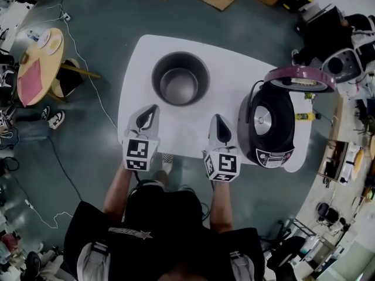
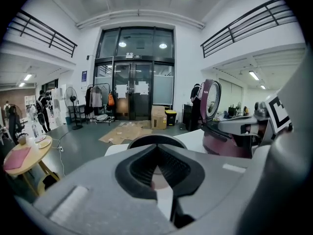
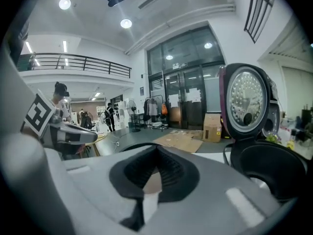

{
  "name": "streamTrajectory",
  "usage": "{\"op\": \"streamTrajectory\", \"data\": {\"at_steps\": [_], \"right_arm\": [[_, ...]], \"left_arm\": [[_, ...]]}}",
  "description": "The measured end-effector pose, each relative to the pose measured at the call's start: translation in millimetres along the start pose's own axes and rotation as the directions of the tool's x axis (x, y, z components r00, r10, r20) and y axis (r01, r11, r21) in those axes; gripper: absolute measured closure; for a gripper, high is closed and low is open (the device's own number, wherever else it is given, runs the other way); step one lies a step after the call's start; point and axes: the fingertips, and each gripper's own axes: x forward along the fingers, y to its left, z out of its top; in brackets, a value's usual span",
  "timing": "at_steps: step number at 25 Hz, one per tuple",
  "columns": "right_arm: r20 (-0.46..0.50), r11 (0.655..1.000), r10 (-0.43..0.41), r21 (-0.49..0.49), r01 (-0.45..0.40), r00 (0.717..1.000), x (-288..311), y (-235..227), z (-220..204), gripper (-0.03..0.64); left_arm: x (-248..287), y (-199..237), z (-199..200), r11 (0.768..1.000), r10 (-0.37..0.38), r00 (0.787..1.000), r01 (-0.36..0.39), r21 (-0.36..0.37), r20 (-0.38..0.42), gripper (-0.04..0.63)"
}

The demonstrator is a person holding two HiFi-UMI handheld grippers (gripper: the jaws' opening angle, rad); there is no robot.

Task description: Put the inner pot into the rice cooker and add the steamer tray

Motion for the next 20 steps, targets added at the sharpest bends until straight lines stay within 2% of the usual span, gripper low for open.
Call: {"op": "streamTrajectory", "data": {"at_steps": [2,5,6,8,11,13,20], "right_arm": [[-0.014,1.000,-0.011,0.003,0.011,1.000,13.3,-2.5,-6.0,0.611],[-0.033,1.000,-0.008,0.029,0.008,0.999,31.6,-4.1,-13.3,0.532],[-0.037,0.999,-0.004,0.043,0.005,0.999,37.3,-4.5,-15.3,0.512],[-0.044,0.997,0.006,0.073,-0.002,0.999,48.4,-5.2,-19.8,0.447],[-0.061,0.994,0.014,0.113,-0.007,0.998,62.8,-7.6,-28.6,0.412],[-0.075,0.991,0.015,0.131,-0.005,0.997,73.0,-9.8,-34.8,0.409],[-0.136,0.983,0.017,0.186,0.009,0.991,109.8,-14.6,-59.2,0.402]], "left_arm": [[11.0,7.5,-6.5,1.000,0.006,1.000,-0.006,-0.007,-0.013,0.584],[27.1,18.3,-16.6,0.999,0.010,0.999,-0.012,-0.050,-0.045,0.574],[32.4,20.9,-19.4,0.997,0.002,0.999,-0.005,-0.073,-0.054,0.545],[42.4,24.2,-24.3,0.991,-0.025,0.997,0.016,-0.129,-0.067,0.414],[54.8,30.7,-33.6,0.984,-0.041,0.995,0.024,-0.177,-0.091,0.350],[63.5,36.4,-39.8,0.982,-0.041,0.993,0.020,-0.189,-0.107,0.331],[90.7,51.1,-60.4,0.975,-0.054,0.987,0.019,-0.219,-0.151,0.330]]}}
